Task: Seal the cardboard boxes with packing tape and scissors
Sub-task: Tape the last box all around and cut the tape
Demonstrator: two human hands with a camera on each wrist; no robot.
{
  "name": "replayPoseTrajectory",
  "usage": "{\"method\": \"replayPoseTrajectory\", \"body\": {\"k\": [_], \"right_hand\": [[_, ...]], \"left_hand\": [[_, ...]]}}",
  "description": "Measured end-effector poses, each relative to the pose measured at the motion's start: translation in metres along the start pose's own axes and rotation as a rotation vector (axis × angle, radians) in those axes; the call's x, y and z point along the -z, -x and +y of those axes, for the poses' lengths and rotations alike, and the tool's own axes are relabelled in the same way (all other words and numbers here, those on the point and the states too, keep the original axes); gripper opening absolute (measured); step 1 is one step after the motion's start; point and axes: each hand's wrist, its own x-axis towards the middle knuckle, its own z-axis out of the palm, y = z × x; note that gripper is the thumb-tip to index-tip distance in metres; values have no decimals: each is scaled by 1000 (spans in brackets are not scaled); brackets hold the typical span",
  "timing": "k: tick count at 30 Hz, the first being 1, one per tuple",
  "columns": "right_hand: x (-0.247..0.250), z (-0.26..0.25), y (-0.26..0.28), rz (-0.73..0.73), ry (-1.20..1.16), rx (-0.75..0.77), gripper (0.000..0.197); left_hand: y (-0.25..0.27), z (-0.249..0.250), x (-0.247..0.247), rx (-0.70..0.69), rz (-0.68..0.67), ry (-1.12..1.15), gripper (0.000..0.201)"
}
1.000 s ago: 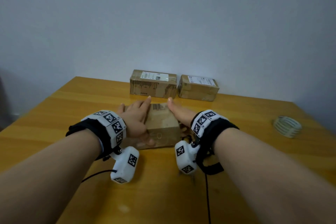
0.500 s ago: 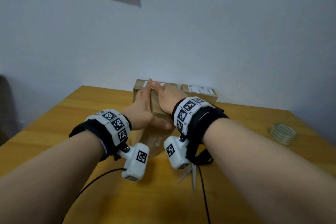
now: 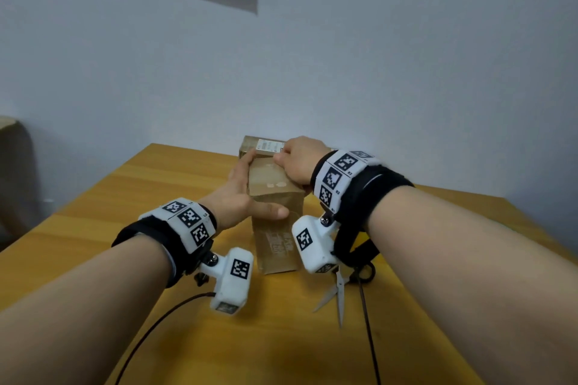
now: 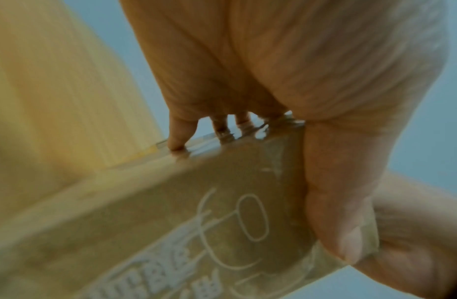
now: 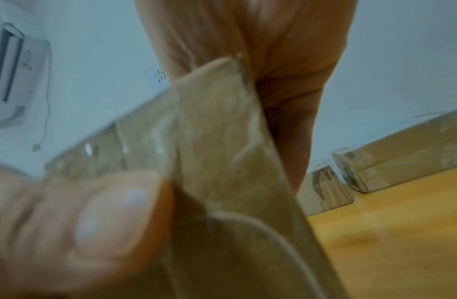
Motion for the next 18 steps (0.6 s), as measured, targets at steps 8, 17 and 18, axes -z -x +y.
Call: {"method": "replayPoseTrajectory", "body": {"k": [8, 17, 18], "right_hand": [[4, -25, 10, 56, 261, 24, 8], [-43, -23, -1, -191, 100, 44, 24], [-52, -20, -4, -229, 90, 16, 21]], "left_hand": [[6, 6, 7, 31, -74, 64, 121], [19, -30, 25, 392, -122, -317, 132], [21, -32, 30, 411, -128, -340, 134]]}}
